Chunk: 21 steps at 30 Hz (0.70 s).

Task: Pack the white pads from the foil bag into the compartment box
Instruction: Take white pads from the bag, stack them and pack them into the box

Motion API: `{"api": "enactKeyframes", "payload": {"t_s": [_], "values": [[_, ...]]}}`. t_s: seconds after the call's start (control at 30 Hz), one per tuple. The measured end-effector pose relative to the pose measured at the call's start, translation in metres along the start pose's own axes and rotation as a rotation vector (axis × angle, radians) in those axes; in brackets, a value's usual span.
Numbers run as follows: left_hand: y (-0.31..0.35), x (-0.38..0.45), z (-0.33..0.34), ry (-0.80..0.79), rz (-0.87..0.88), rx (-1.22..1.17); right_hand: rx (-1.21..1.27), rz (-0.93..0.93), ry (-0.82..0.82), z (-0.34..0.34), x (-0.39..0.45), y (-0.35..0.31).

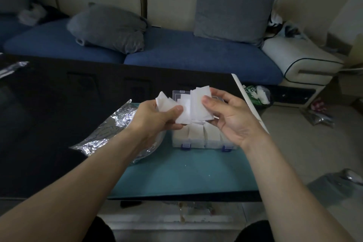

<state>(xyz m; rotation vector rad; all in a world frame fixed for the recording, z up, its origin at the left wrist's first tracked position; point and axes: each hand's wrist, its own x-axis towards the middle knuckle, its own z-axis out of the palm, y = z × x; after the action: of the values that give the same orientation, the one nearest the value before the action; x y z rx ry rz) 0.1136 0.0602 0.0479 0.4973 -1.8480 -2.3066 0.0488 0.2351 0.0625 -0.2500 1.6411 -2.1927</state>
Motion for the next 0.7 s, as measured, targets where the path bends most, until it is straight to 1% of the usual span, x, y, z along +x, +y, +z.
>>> {"api": "enactKeyframes", "payload": {"t_s": [0.07, 0.17, 0.23, 0.37, 0.4, 0.47, 0.53, 0.63, 0.7], "values": [[0.0, -0.001, 0.003, 0.001, 0.017, -0.017, -0.022, 0.01, 0.023, 0.007, 0.0, 0.006], [0.0, -0.004, 0.007, -0.028, 0.084, -0.08, -0.014, 0.059, 0.154, 0.019, 0.003, 0.02], [0.001, -0.006, 0.009, -0.049, 0.113, -0.092, -0.011, 0.08, 0.181, 0.023, 0.003, 0.023], [0.002, -0.007, 0.007, -0.019, 0.1, -0.069, -0.22, 0.06, 0.091, 0.022, 0.002, 0.021], [0.001, -0.006, 0.006, -0.007, 0.096, -0.052, -0.234, 0.067, 0.066, 0.021, 0.001, 0.02], [0.0, -0.005, 0.004, -0.003, 0.091, -0.016, -0.201, 0.07, 0.038, 0.021, 0.001, 0.019], [0.001, -0.004, 0.003, -0.034, 0.079, -0.004, -0.169, 0.028, 0.05, 0.019, 0.003, 0.018], [0.005, -0.001, -0.001, -0.098, -0.029, -0.1, -0.126, -0.037, 0.087, 0.012, 0.006, 0.014], [0.006, 0.0, -0.006, -0.157, -0.072, -0.117, -0.141, -0.035, 0.058, 0.003, 0.006, 0.01]]}}
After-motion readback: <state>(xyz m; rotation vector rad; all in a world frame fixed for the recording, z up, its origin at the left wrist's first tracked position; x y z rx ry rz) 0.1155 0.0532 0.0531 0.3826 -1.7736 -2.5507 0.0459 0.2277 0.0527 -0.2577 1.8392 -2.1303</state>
